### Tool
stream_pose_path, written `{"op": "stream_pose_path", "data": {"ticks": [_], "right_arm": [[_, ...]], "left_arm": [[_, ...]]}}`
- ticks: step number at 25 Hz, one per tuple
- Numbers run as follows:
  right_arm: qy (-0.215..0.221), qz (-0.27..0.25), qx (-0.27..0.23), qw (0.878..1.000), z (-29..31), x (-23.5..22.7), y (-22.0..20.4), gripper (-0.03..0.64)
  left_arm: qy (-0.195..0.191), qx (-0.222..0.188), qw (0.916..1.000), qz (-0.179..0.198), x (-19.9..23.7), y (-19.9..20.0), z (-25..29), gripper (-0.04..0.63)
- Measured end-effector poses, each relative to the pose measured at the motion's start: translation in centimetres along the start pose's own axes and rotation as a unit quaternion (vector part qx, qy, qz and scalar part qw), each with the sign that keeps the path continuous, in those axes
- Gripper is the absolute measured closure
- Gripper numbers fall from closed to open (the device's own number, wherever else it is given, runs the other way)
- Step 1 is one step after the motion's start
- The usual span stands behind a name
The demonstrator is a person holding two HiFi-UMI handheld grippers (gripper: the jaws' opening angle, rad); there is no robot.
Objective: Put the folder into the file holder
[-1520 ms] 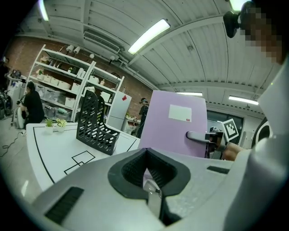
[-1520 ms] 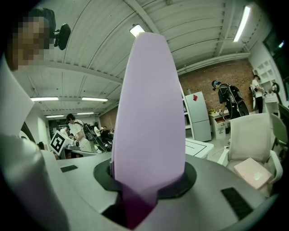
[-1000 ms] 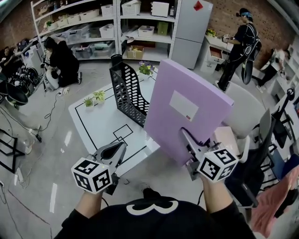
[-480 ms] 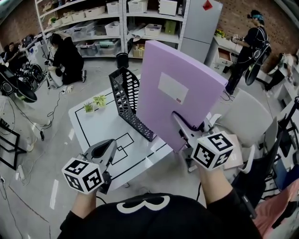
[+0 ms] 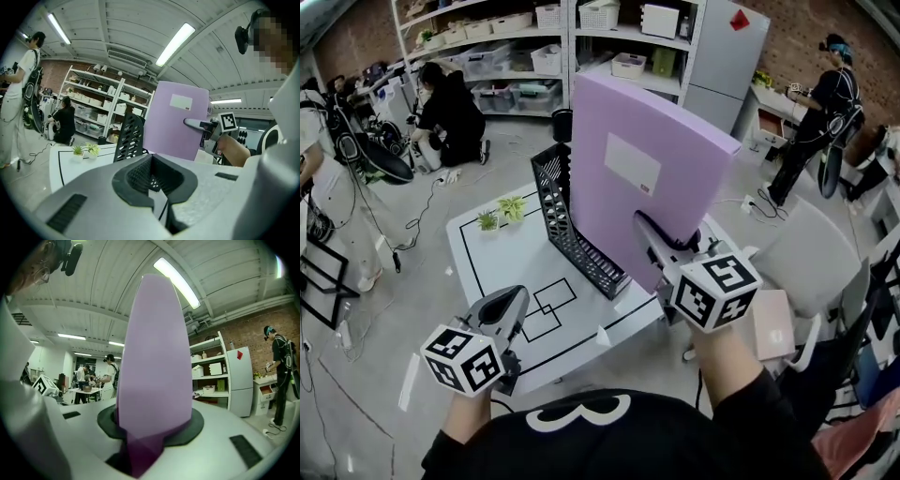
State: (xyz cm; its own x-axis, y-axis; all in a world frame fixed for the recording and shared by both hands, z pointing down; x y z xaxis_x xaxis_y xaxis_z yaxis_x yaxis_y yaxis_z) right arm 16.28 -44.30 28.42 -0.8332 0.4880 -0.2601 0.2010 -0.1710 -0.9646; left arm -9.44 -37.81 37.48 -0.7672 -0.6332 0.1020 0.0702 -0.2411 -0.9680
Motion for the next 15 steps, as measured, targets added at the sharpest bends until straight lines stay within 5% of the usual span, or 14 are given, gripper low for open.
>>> {"op": "stream_pose_path", "data": {"ticks": [15], "right_arm": [[0.035, -0.018, -0.002, 0.999, 6.9, 0.0, -2.8, 0.463]], "left_arm": [[0.052, -0.007, 0.9984, -0.02, 2.1, -2.3, -0.5, 0.589]]}}
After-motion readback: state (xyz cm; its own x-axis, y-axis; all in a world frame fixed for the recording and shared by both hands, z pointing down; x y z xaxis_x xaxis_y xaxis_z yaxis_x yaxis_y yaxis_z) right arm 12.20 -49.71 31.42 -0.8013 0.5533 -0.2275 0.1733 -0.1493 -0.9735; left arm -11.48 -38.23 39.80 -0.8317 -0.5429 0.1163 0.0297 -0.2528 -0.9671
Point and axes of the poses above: the fingertips, and each gripper's own axes: z forward along the fingers, x to its left, y out of its top, the point moved 5 cm from there along -z, backward along the fingers, and after that the axes turned 13 degrees about z, right-handed, at the moved point
